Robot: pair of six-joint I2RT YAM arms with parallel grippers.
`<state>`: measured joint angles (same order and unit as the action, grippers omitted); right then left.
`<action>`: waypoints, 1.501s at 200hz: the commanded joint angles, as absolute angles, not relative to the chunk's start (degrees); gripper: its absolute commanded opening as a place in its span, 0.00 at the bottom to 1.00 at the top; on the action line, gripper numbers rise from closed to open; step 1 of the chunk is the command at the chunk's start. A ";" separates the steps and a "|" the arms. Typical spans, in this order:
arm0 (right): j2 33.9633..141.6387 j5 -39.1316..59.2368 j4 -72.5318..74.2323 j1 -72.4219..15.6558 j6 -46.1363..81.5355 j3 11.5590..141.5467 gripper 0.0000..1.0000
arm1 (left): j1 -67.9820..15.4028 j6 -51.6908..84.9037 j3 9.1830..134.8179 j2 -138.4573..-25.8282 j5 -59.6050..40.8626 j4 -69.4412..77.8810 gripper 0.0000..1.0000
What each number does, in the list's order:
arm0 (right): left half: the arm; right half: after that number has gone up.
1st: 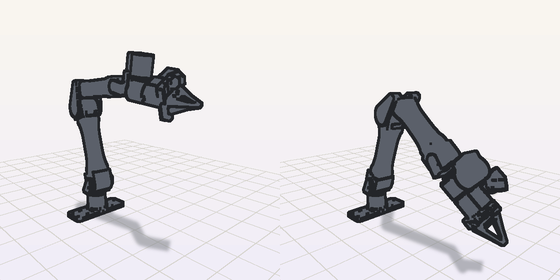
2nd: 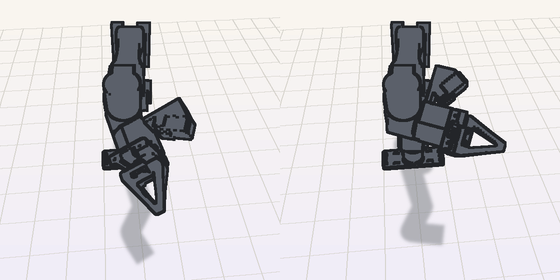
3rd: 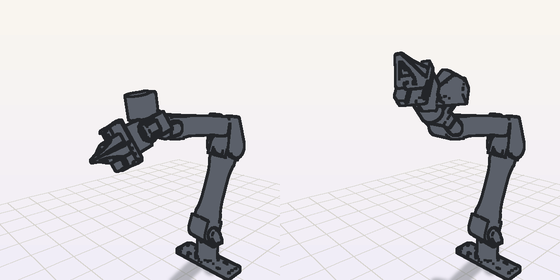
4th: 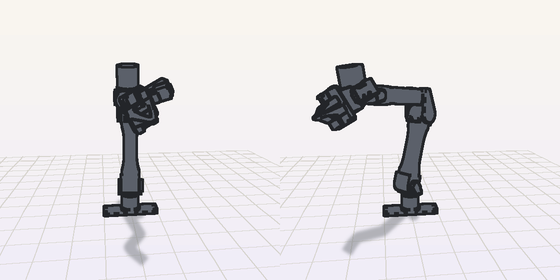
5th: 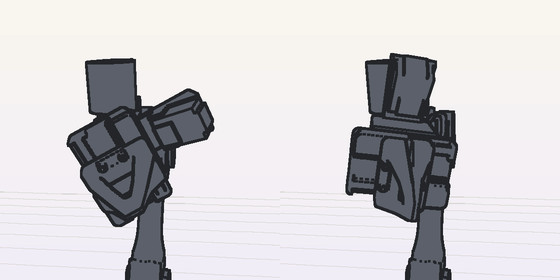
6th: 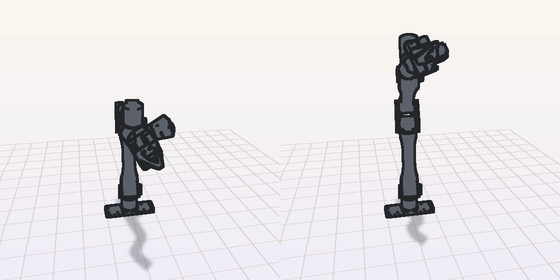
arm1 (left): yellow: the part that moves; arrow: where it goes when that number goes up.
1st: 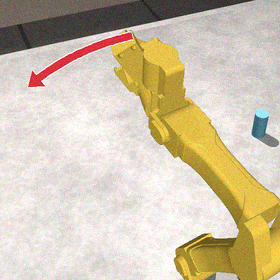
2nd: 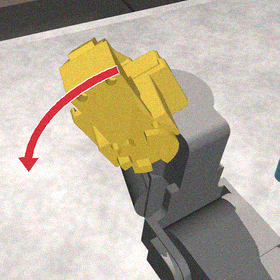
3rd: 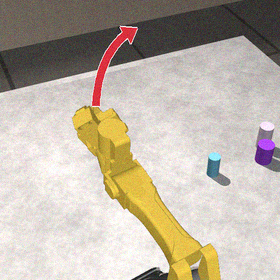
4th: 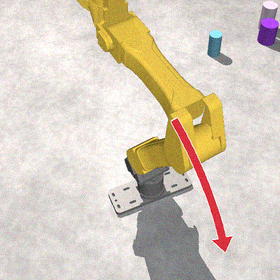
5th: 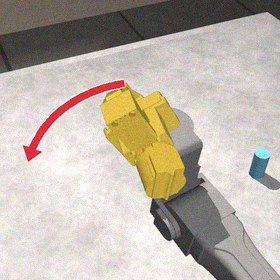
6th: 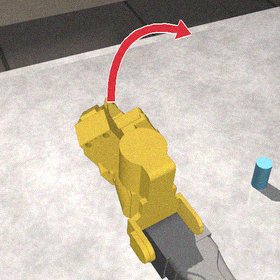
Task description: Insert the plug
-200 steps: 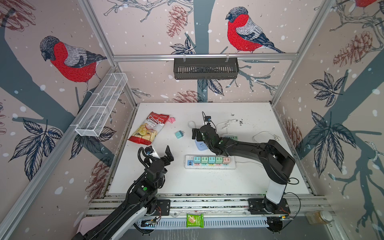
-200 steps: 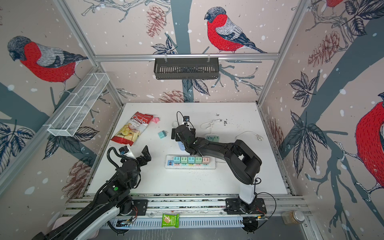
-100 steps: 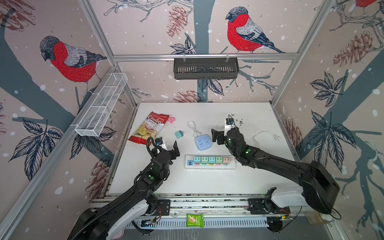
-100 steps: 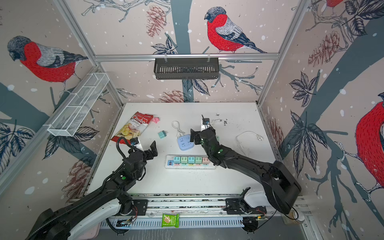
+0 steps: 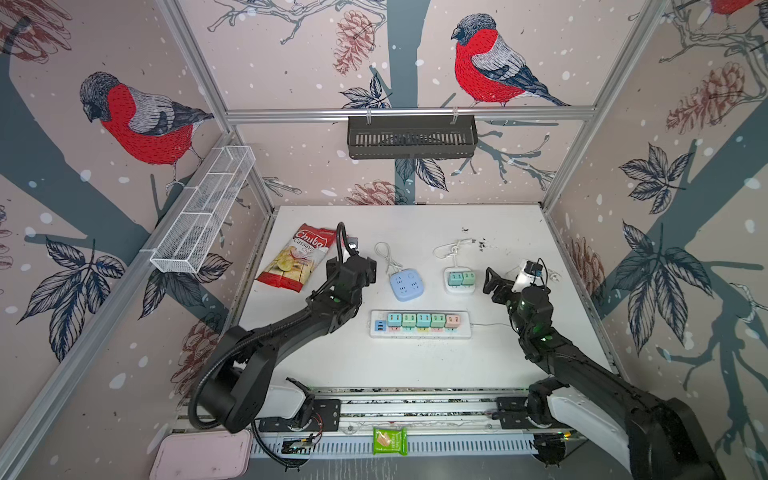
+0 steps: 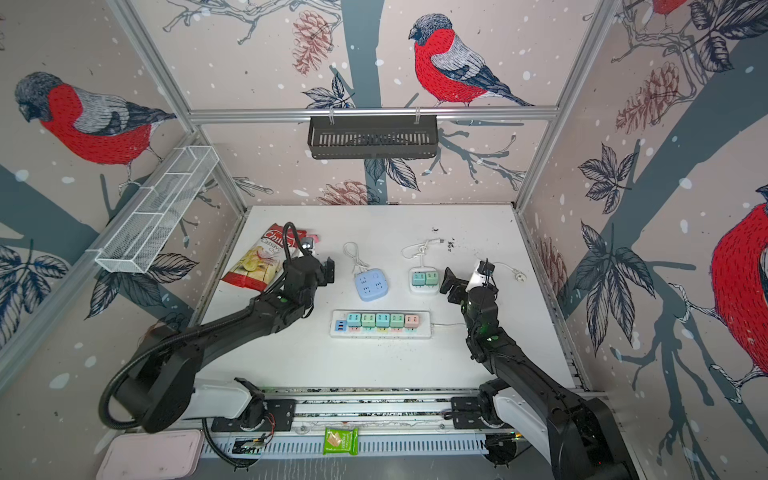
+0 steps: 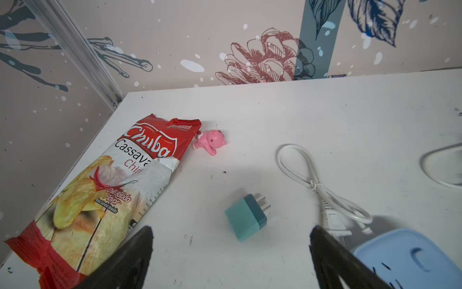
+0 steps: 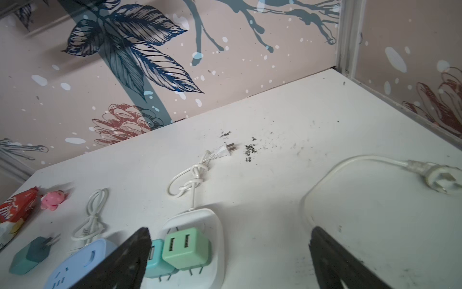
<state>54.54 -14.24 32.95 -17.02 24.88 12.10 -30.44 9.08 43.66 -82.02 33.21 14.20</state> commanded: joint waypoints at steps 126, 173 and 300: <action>52.51 -14.76 43.06 -14.94 25.86 6.18 0.99 | -24.08 14.41 70.85 -109.75 19.84 -7.76 0.88; 52.93 -14.70 43.06 -14.94 25.86 6.33 0.99 | -24.14 17.84 75.86 -116.31 15.40 -11.22 0.82; 52.83 -14.68 42.80 -14.86 25.90 6.33 0.99 | -30.01 10.36 68.49 -109.97 6.70 -4.44 0.84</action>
<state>53.01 -14.81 41.01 -14.92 25.54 6.02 -29.45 13.08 68.23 -110.06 9.50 -6.68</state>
